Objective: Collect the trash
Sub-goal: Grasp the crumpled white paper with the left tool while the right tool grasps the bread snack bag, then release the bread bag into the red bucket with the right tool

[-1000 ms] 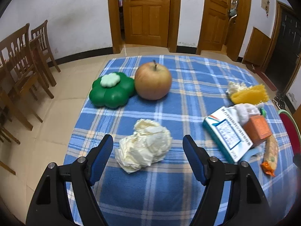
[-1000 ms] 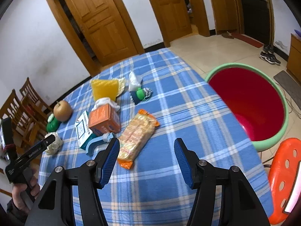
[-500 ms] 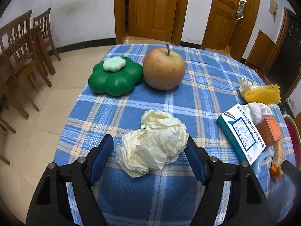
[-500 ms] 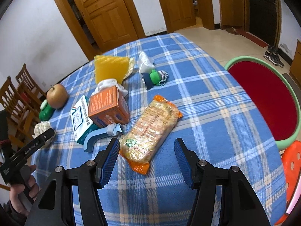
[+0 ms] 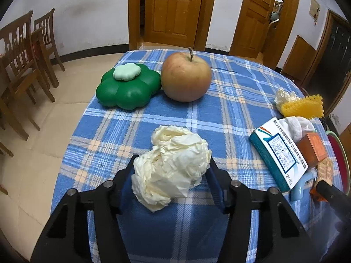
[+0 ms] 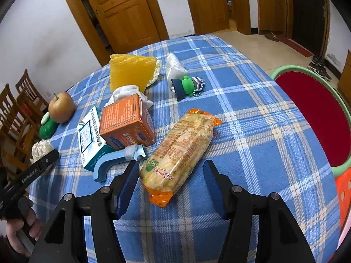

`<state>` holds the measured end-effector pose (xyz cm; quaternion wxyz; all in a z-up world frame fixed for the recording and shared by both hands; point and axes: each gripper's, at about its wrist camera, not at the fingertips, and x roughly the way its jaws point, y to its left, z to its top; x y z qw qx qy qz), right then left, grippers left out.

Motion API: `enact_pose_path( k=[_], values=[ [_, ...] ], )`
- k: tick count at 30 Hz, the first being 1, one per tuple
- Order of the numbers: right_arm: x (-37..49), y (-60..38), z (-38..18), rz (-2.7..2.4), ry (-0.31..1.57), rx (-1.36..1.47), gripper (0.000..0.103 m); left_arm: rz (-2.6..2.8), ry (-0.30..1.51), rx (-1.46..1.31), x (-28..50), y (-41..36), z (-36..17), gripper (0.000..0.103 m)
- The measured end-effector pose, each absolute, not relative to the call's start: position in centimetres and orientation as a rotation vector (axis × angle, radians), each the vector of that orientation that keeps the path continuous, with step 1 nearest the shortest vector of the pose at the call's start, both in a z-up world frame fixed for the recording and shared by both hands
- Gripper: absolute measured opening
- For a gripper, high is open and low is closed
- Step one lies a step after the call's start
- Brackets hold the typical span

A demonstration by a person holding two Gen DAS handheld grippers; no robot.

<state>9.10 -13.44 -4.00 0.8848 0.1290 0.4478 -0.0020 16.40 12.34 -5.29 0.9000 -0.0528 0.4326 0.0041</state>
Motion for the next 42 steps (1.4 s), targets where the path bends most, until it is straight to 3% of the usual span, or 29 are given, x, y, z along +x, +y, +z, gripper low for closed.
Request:
enact_pose_path(
  k=[3, 4, 8, 24, 42],
  values=[
    [9.1, -13.4, -4.1, 0.000, 0.927, 0.267, 0.059, -0.006, 0.892, -0.114, 16.1, 12.1, -5.0, 0.056],
    [8.9, -13.4, -4.1, 0.005, 0.927, 0.272, 0.050, -0.011, 0.889, -0.114, 15.9, 11.9, -4.9, 0.056],
    [8.4, -13.7, -4.1, 0.022, 0.925, 0.289, 0.048, -0.023, 0.880, -0.107, 15.2, 11.5, -4.2, 0.055],
    [4.9, -16.4, -2.3, 0.047, 0.847, 0.335, 0.045, -0.125, 0.858, -0.119, 12.3, 7.9, -1.3, 0.055],
    [1.5, -23.9, -0.6, -0.044, 0.753, 0.410, 0.045, -0.310, 0.848, -0.064, 11.4, -1.5, 1.2, 0.055]
  ],
)
